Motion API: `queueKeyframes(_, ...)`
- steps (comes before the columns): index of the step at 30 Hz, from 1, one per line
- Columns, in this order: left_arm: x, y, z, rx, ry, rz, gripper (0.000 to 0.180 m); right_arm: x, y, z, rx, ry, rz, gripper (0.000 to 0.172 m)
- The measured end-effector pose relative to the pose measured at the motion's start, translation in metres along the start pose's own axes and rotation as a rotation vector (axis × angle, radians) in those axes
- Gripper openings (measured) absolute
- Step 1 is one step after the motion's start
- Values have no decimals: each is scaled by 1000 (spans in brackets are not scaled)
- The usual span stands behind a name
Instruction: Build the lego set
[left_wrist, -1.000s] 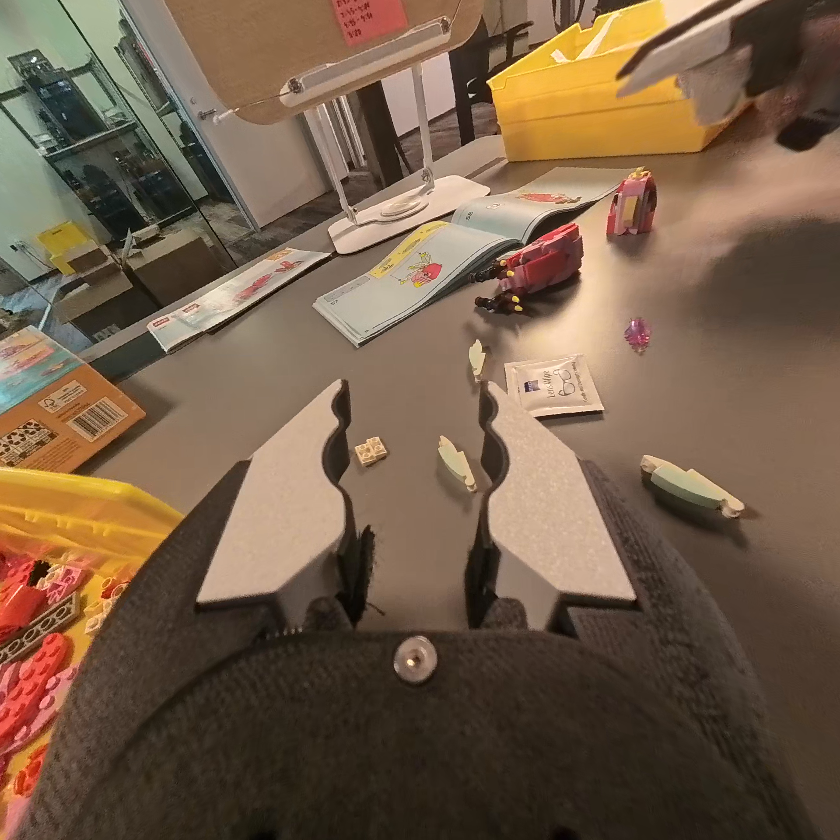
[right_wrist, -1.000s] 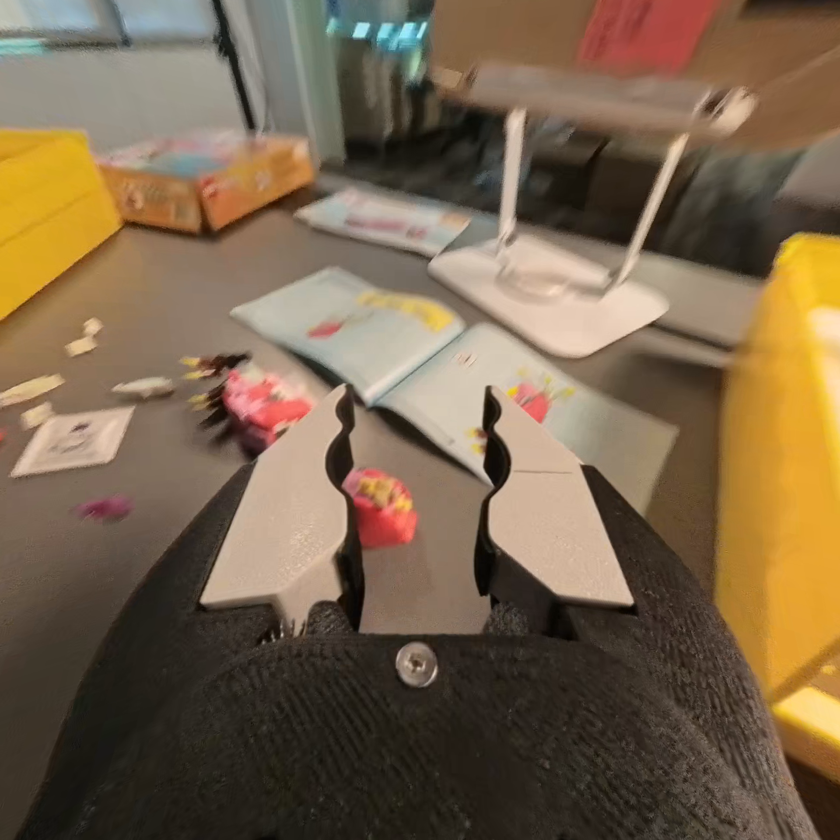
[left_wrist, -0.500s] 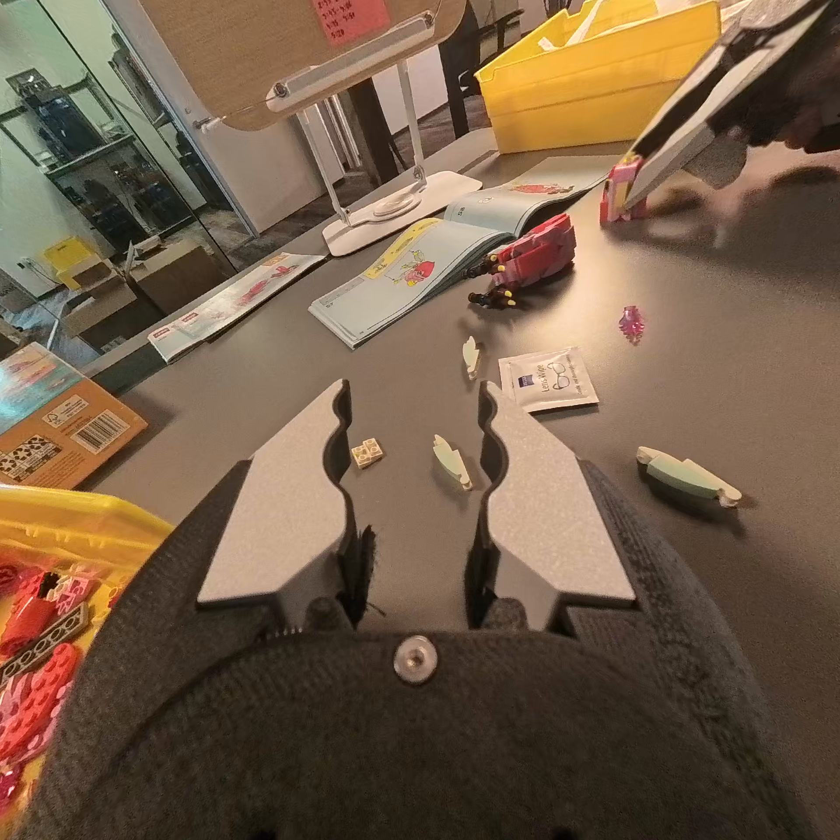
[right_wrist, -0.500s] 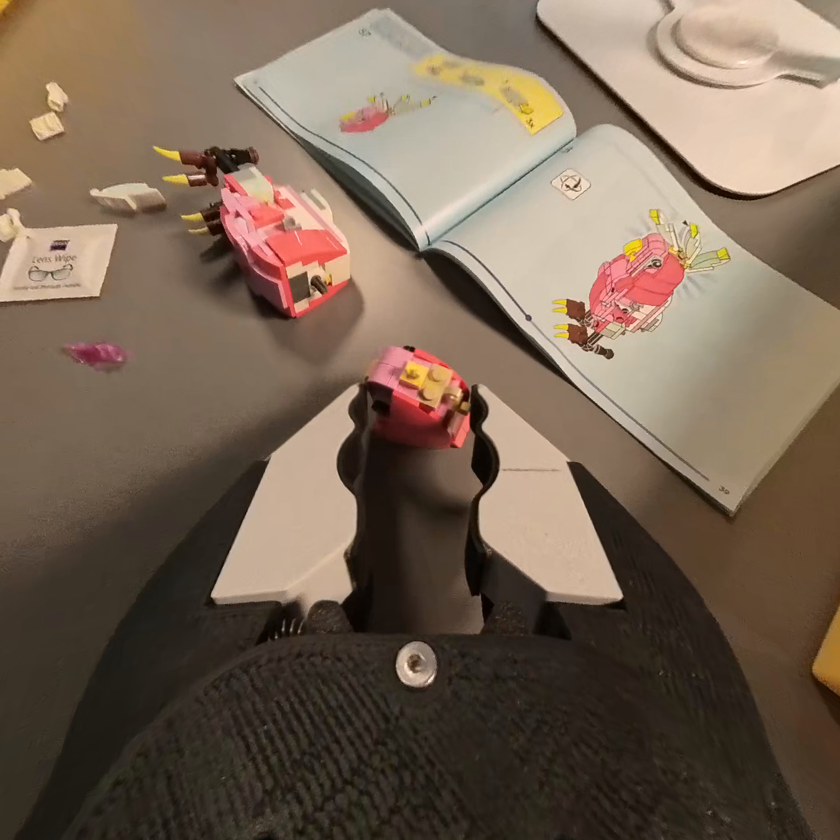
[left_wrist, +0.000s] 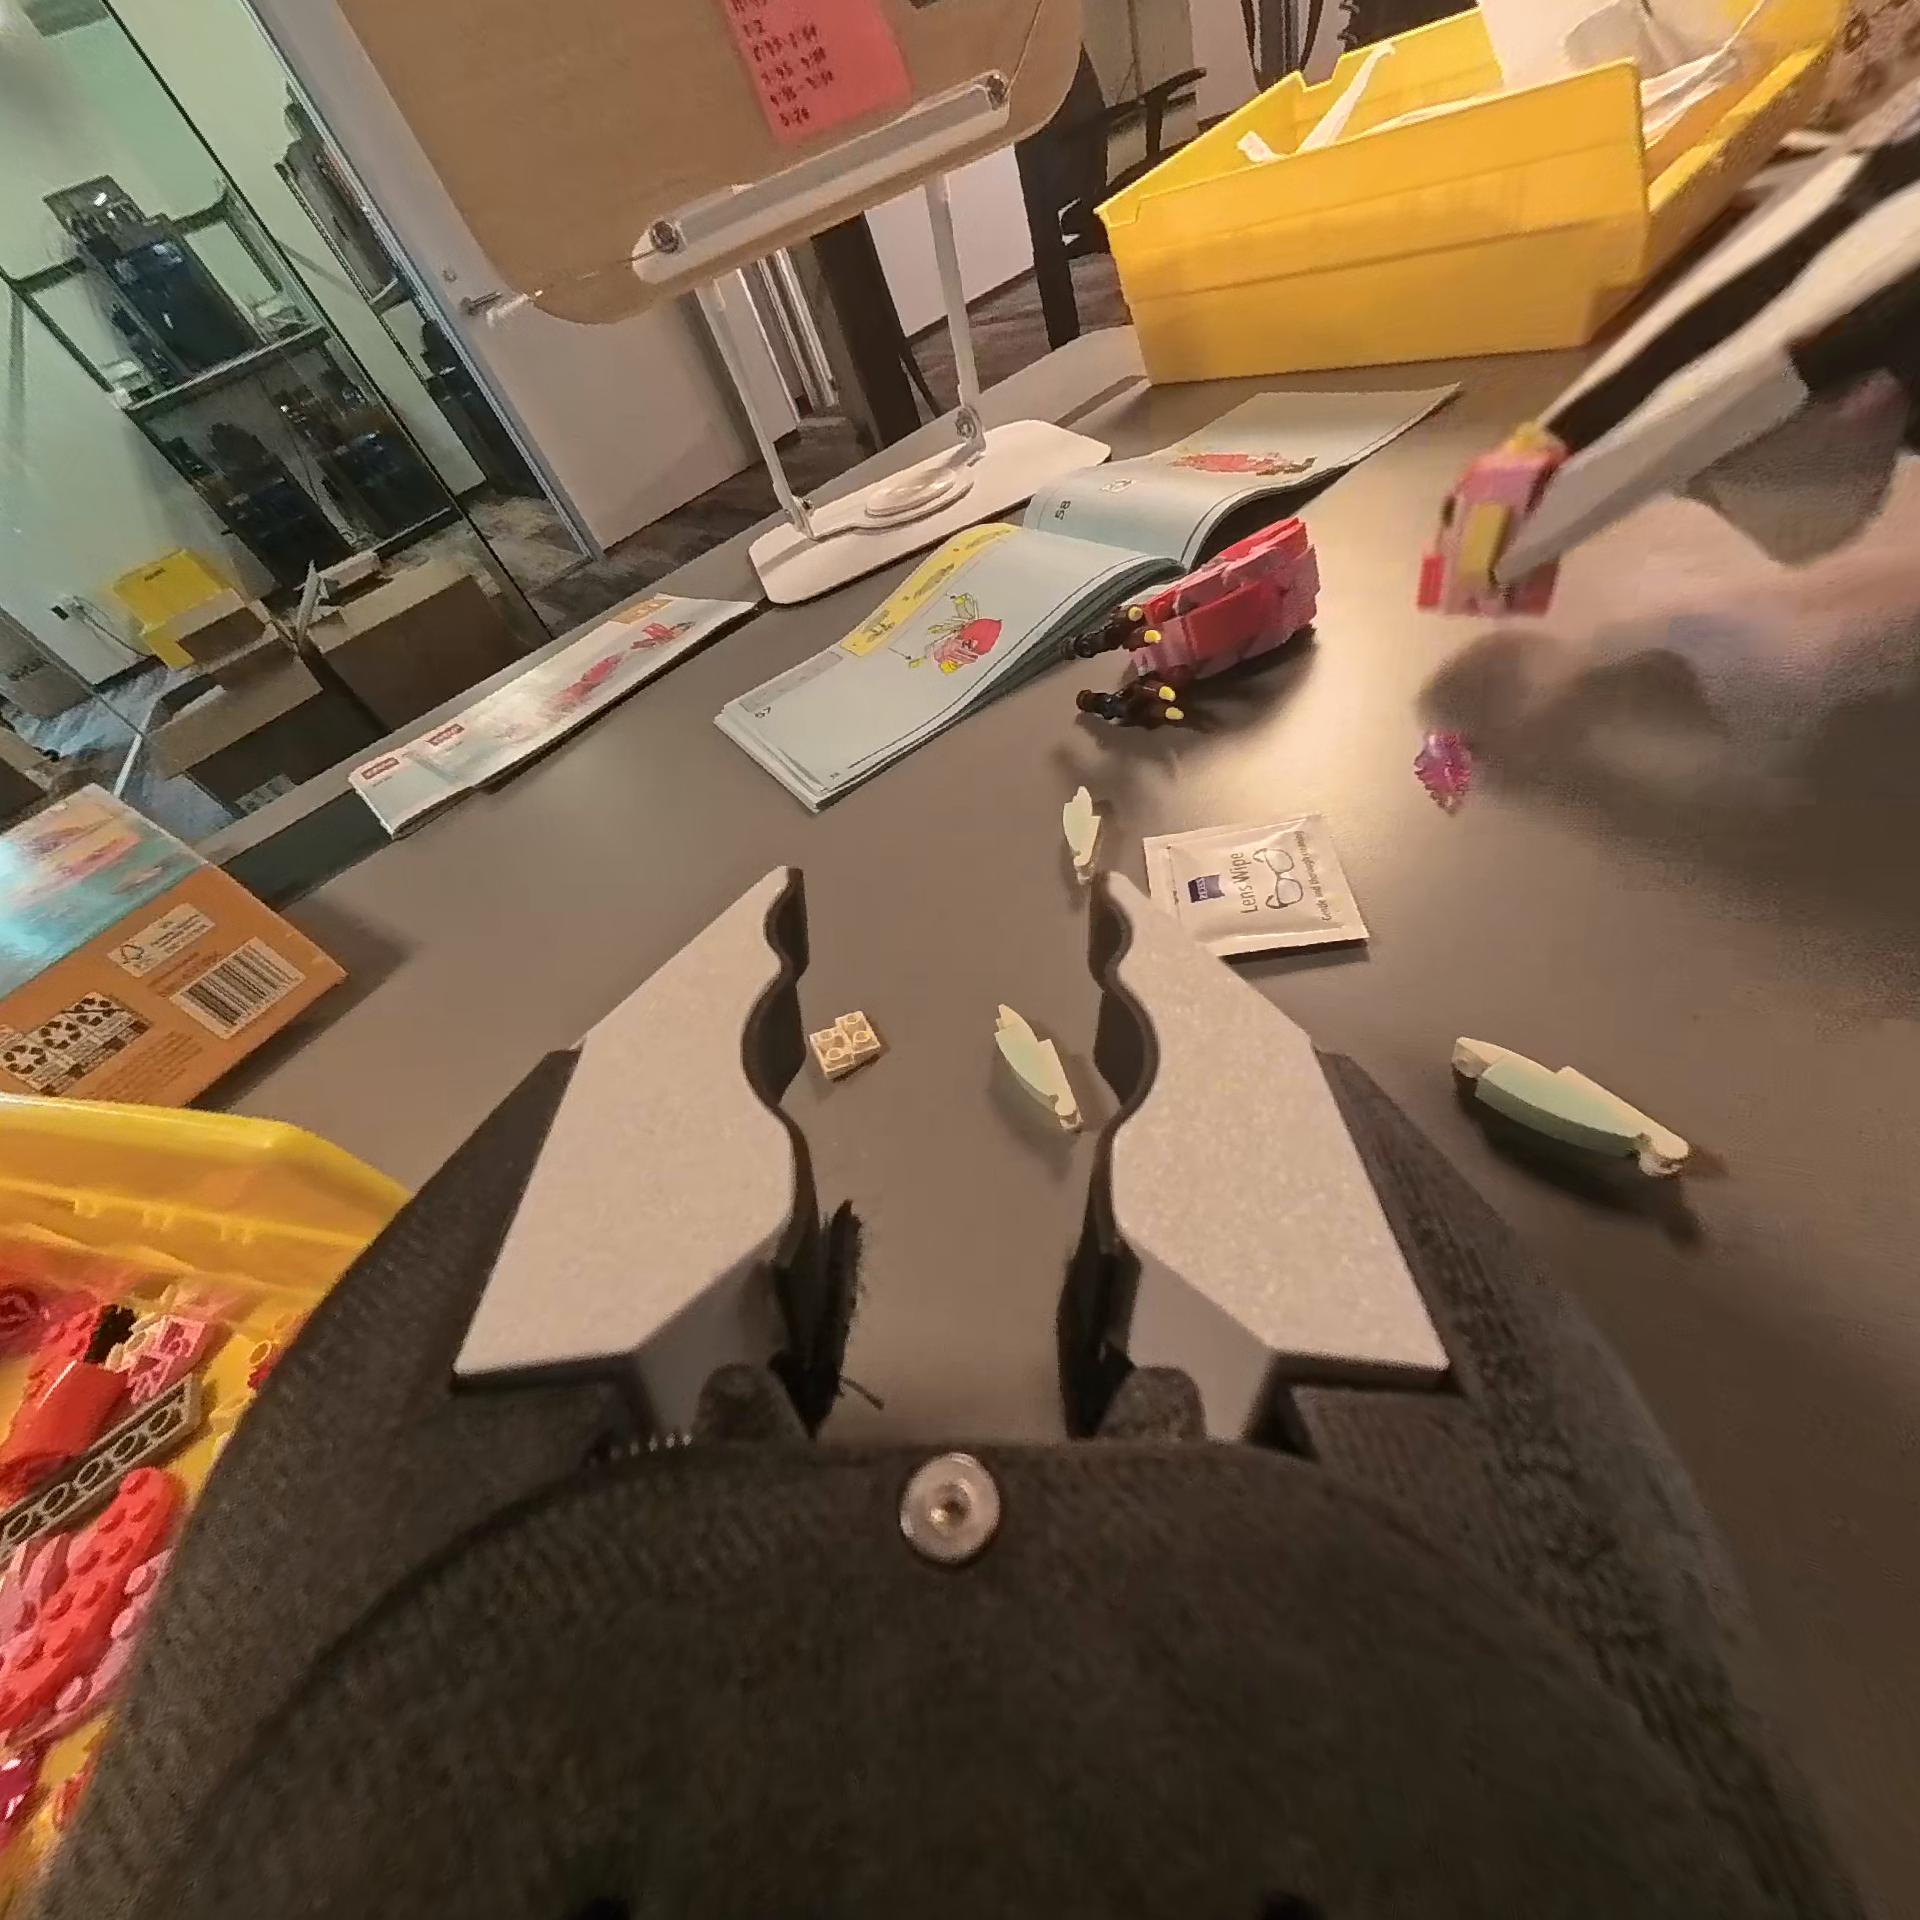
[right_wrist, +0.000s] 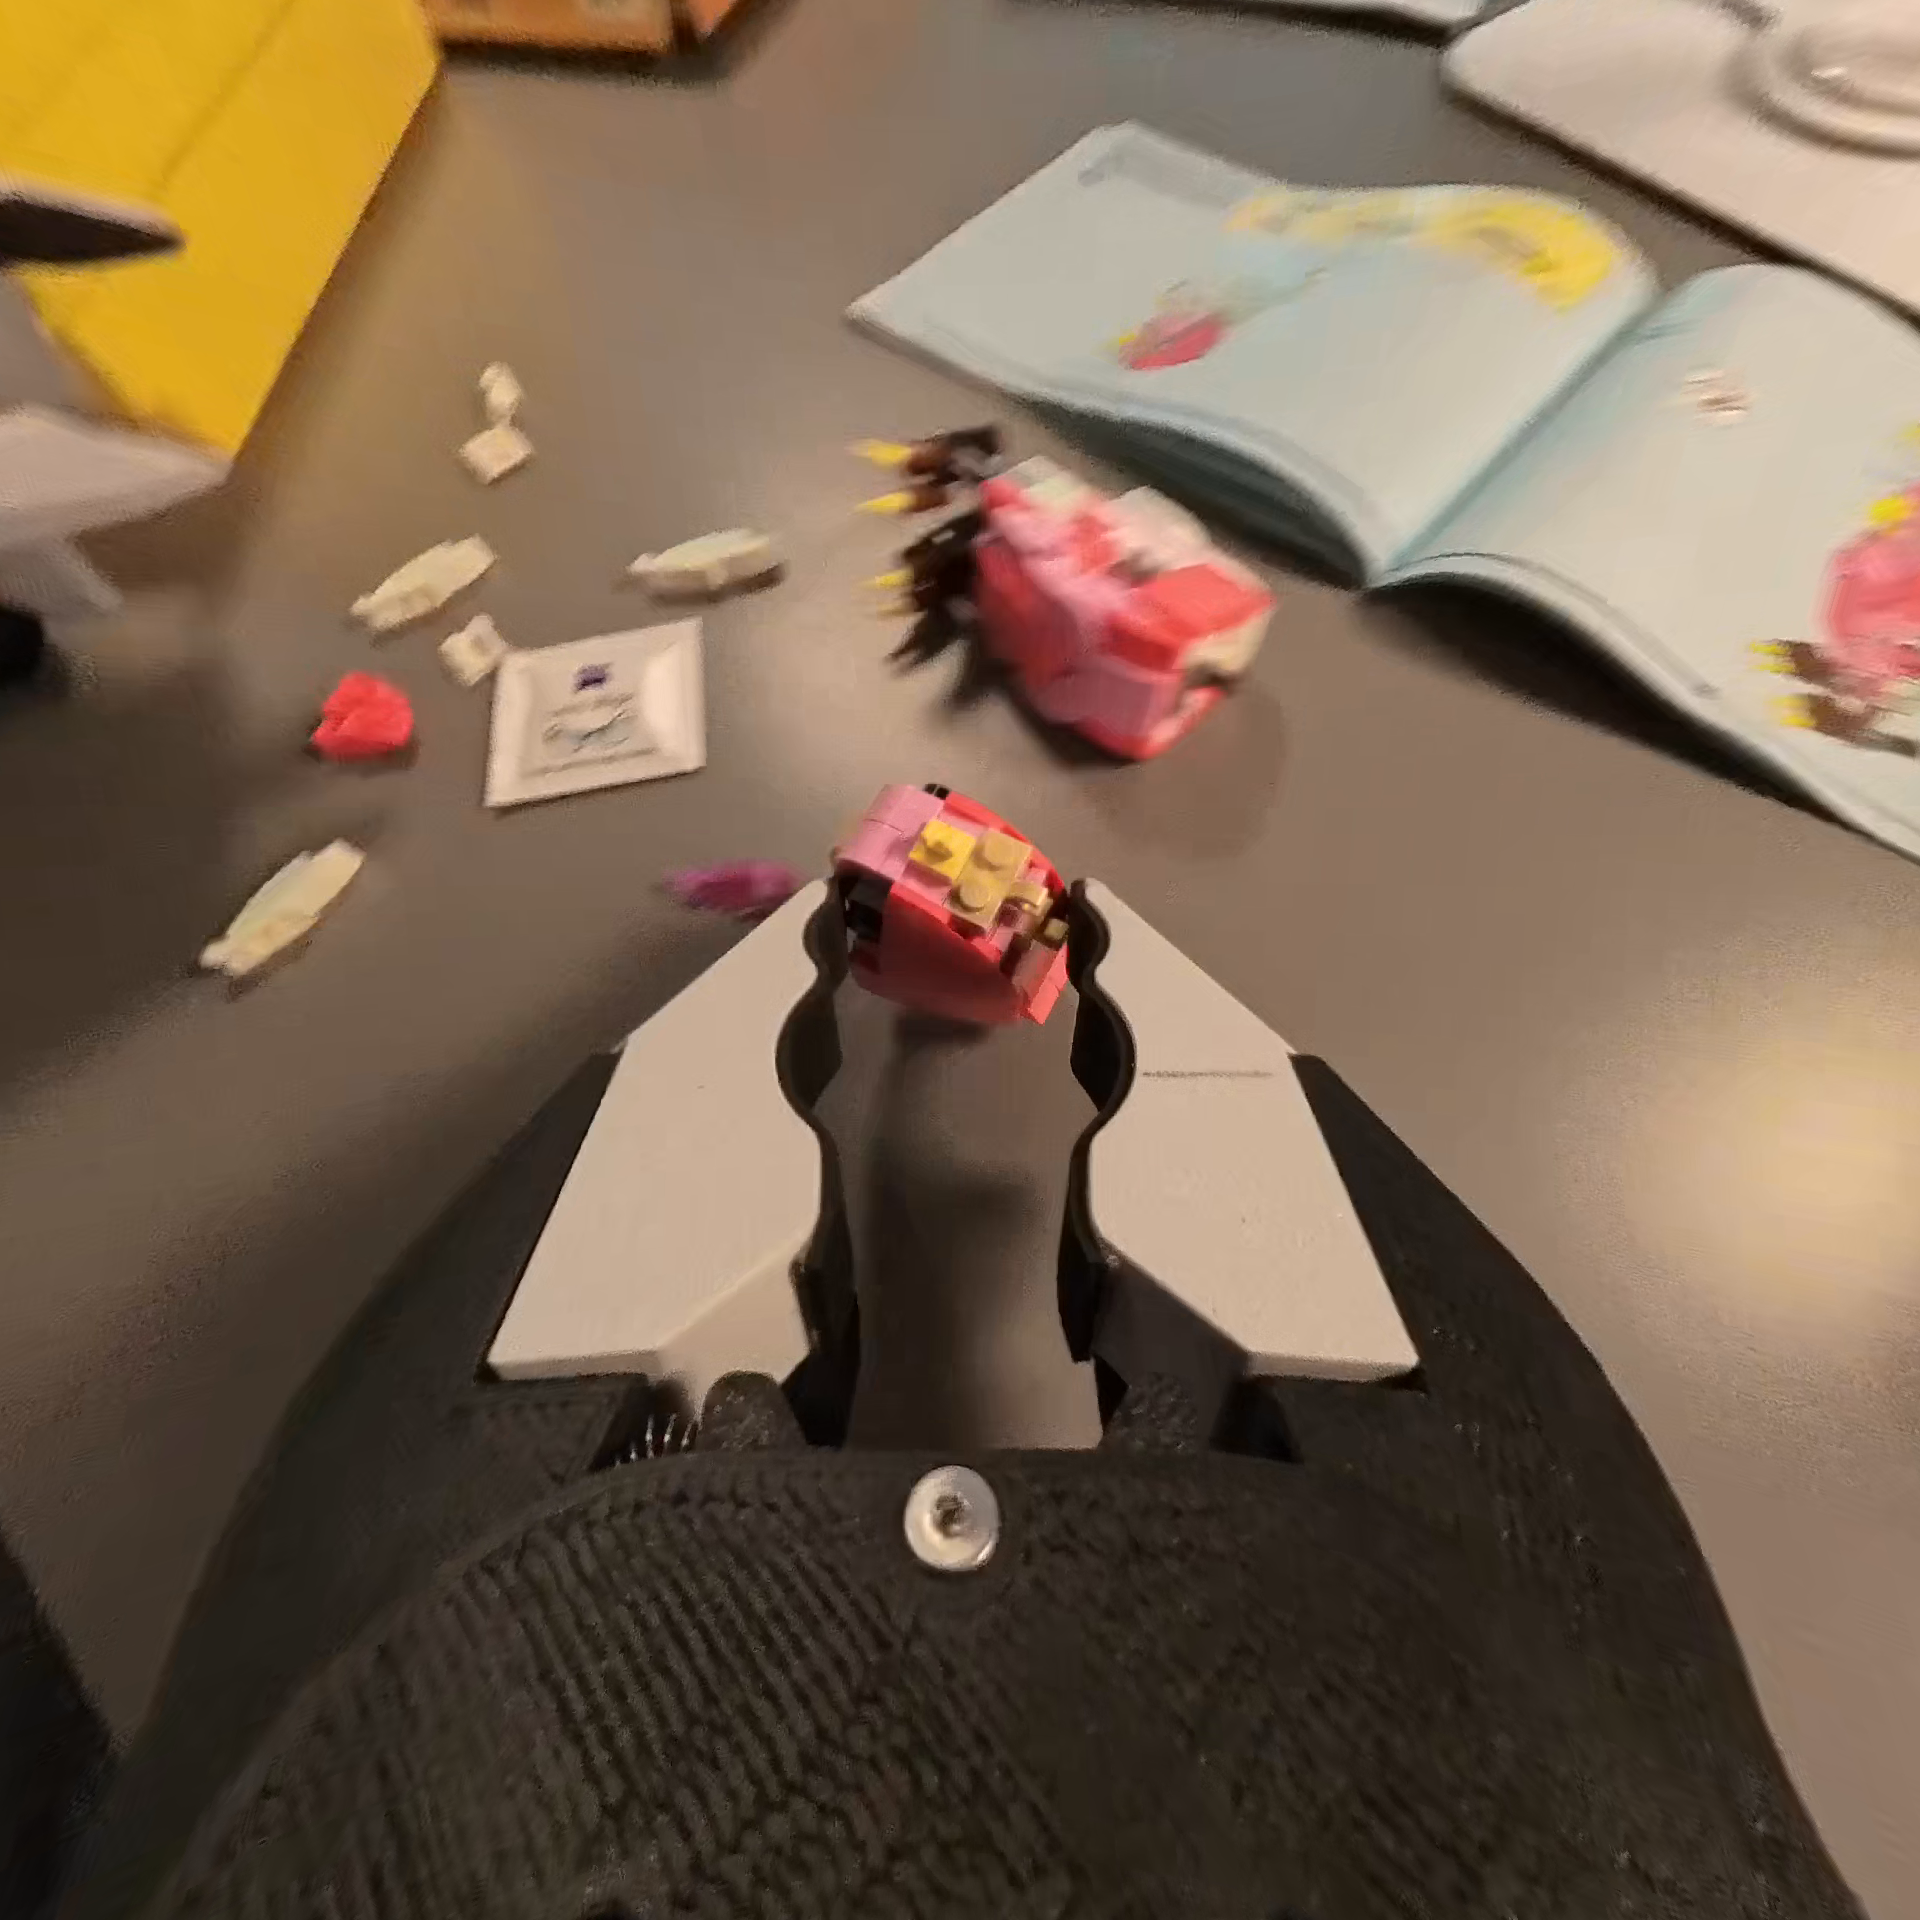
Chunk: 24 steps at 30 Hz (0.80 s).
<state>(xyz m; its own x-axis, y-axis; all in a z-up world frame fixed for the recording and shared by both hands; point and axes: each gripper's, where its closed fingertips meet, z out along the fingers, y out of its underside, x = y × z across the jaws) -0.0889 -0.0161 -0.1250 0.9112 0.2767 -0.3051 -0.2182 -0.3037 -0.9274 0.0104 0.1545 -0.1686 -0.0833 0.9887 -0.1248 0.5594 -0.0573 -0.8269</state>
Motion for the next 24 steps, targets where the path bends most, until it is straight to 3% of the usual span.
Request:
queueKeyframes(2,1,1,0,-10,8,-2,42,-30,8,6,-34,-16,-71,42)
queueKeyframes(7,4,0,-4,-21,30,-75,39,-67,17,16,-58,-5,-154,42)
queueKeyframes(10,29,-2,-10,-80,114,-195,48,-69,17,17,-52,12,-157,42)
queueKeyframes(12,62,7,-14,-188,211,-251,65,-72,17,16,-47,-11,-129,59)
queueKeyframes(14,91,21,-18,-293,275,-242,69,-71,13,8,-10,-21,-102,65)
queueKeyframes(18,114,29,-26,-356,257,-94,51,-62,0,-14,80,-15,-64,63)
queueKeyframes(24,126,37,-26,-429,244,-77,35,-55,-7,-31,129,6,-49,57)
